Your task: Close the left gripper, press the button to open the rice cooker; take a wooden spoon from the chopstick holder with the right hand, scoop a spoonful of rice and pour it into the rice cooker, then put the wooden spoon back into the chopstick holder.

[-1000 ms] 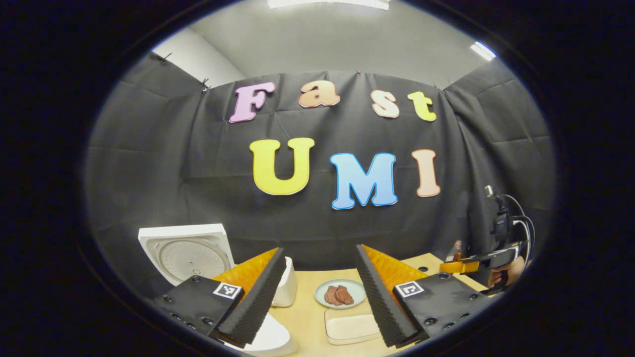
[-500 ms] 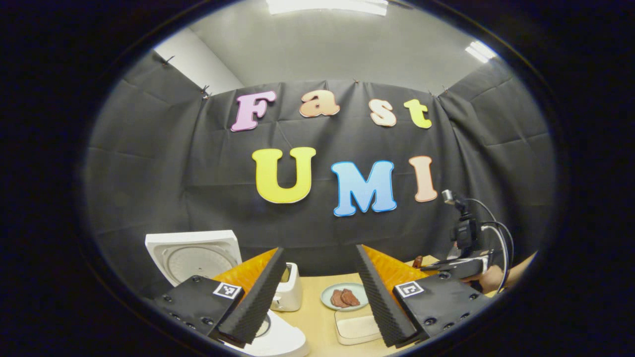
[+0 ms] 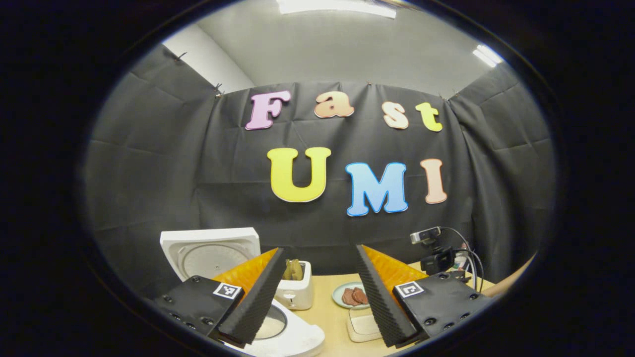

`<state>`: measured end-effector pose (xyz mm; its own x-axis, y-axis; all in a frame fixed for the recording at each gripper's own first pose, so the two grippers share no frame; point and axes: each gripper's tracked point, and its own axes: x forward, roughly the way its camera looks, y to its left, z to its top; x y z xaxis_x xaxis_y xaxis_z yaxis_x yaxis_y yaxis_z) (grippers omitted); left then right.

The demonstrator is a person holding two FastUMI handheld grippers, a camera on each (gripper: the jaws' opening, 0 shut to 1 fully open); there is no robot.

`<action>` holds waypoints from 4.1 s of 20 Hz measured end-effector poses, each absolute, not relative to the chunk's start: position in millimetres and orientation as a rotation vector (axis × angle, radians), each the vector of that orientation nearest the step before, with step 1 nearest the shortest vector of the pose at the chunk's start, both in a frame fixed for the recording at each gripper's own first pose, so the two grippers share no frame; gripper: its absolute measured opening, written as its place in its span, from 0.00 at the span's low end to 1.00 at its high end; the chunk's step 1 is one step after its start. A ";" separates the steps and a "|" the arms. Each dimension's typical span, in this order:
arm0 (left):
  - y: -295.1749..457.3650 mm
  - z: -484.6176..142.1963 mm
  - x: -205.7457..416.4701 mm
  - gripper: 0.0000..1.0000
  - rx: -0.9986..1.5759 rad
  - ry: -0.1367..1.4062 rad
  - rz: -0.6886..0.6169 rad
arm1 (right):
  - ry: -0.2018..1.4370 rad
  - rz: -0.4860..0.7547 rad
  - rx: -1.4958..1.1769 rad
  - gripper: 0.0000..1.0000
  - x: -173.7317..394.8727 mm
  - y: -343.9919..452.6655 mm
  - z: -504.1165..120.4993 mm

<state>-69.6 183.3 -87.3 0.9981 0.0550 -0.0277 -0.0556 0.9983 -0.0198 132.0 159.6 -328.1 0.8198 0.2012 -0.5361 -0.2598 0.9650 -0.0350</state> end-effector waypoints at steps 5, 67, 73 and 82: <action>199.2 -102.3 -80.1 0.96 -0.017 0.069 0.073 | 0.569 0.281 -0.143 0.06 126.3 188.4 -348.7; 328.2 -88.9 -141.7 0.96 0.031 -0.011 0.279 | 0.663 0.669 0.783 0.05 135.3 458.2 -216.0; 339.9 -92.7 -150.2 0.96 0.009 -0.015 0.309 | 0.637 0.722 0.534 0.05 124.5 492.5 -235.2; 345.5 -103.8 -158.2 0.96 -0.006 -0.010 0.333 | 0.480 0.938 0.036 0.05 82.7 544.0 -245.0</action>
